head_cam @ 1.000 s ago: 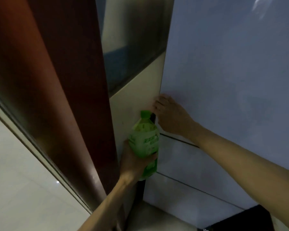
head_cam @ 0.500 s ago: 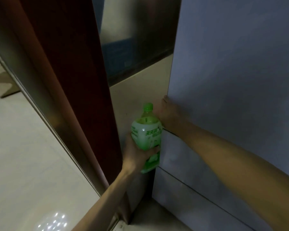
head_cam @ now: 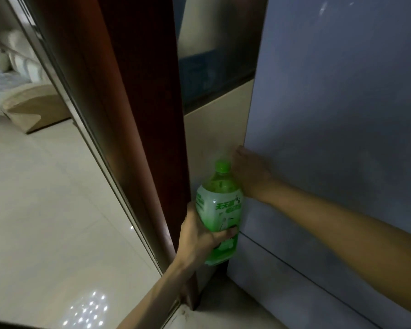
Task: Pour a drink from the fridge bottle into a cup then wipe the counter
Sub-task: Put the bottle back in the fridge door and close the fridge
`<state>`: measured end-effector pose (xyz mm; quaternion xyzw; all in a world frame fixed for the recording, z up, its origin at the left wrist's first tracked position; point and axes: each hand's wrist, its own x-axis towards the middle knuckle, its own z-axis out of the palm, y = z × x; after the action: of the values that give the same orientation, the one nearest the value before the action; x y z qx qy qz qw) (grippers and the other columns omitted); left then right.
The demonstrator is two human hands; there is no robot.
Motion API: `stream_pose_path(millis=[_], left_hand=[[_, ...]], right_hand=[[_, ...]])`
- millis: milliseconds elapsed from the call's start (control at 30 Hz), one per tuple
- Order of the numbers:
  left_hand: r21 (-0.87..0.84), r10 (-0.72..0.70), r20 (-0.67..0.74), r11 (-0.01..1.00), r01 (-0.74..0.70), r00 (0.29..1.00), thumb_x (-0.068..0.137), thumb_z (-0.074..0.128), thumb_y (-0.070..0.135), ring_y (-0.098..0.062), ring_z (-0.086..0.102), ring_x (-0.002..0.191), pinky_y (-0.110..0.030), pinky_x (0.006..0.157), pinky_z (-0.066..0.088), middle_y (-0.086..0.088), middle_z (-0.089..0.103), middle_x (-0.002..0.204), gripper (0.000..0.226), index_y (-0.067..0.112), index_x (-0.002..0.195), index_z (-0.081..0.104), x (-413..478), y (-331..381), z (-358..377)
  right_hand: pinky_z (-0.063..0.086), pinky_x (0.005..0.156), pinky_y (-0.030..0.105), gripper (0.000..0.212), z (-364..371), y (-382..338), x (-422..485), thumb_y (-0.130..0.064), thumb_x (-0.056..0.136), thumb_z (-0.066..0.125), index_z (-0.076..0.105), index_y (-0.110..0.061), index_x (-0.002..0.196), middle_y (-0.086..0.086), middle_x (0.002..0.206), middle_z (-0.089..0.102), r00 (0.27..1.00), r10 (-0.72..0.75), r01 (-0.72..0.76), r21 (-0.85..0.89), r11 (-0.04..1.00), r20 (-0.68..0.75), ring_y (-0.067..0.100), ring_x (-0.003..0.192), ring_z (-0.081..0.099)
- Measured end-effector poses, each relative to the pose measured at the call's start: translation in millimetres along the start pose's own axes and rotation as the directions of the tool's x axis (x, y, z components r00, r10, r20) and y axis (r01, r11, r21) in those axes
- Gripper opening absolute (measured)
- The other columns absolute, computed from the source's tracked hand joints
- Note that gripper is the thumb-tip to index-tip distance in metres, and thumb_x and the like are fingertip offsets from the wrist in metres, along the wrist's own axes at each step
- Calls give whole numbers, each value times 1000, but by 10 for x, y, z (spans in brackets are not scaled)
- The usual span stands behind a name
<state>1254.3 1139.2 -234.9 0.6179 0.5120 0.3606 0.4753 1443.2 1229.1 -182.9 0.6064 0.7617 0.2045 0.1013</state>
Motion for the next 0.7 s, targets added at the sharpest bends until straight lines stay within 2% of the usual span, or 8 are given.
stream_pose_path(millis=[133, 233, 300, 333, 433, 533, 600, 700], left_hand=[[-42, 12, 57, 999, -10, 998, 50, 97, 30, -6, 68, 97, -38, 82, 60, 9, 69, 105, 78, 33, 108, 45, -126, -123, -161], [-65, 44, 148, 997, -35, 988, 53, 95, 28, -8, 67, 100, -30, 79, 60, 6, 68, 109, 83, 29, 118, 45, -253, -216, -375], [-94, 65, 209, 994, -46, 976, 58, 94, 14, -8, 68, 99, -26, 77, 59, 1, 66, 112, 84, 21, 125, 43, -340, -254, -563], [-111, 72, 241, 993, -46, 968, 60, 93, 7, -9, 68, 98, -26, 76, 59, -2, 66, 112, 84, 18, 126, 43, -377, -270, -664], [-186, 80, 313, 982, -22, 946, 61, 89, -2, -17, 71, 97, -29, 73, 60, -9, 68, 111, 80, 12, 126, 44, -476, -349, -936], [-188, 96, 352, 982, -31, 931, 55, 95, 13, -20, 69, 104, -42, 82, 61, -7, 67, 114, 89, 16, 128, 44, -542, -433, -1121], [-182, 100, 365, 983, -35, 926, 50, 94, 26, -20, 68, 106, -46, 85, 60, -4, 67, 114, 94, 20, 129, 43, -582, -455, -1200], [-193, 118, 389, 980, -45, 914, 49, 94, 27, -19, 68, 106, -44, 85, 60, -2, 67, 115, 96, 21, 130, 42, -657, -458, -1269]], right_hand=[[25, 111, 31, 34, -175, -234, -160, -13, 102, 34, 53, -3, 128, 14, 135, 51, 998, 9, -6, -69, 998, 56, 29, 131, 39], [20, 115, 31, 37, -235, -458, -367, -27, 98, 47, 57, -12, 131, 9, 140, 51, 990, 72, -56, -132, 990, 119, 26, 136, 37], [28, 113, 30, 33, -313, -629, -467, -31, 91, 58, 67, -14, 119, 8, 129, 60, 990, 139, -138, -60, 989, 18, 25, 129, 48], [34, 110, 33, 30, -373, -716, -498, -25, 91, 56, 69, -8, 112, 12, 123, 62, 985, 163, -163, -9, 987, 60, 29, 123, 52], [55, 86, 38, 12, -535, -920, -678, -6, 69, 67, 72, 5, 73, 23, 83, 68, 989, 136, -135, 31, 990, -48, 36, 84, 66], [41, 93, 38, 7, -714, -1126, -920, -9, 51, 75, 69, -7, 53, 14, 69, 66, 995, 90, -93, -135, 986, -33, 31, 73, 63], [33, 91, 35, 12, -858, -1260, -1062, -14, 48, 79, 68, -9, 51, 11, 66, 62, 995, 98, -102, -200, 974, -28, 30, 70, 60], [29, 92, 37, 11, -989, -1470, -1273, -18, 55, 78, 71, -10, 57, 10, 68, 61, 991, 134, -127, -218, 968, 15, 29, 77, 58]])
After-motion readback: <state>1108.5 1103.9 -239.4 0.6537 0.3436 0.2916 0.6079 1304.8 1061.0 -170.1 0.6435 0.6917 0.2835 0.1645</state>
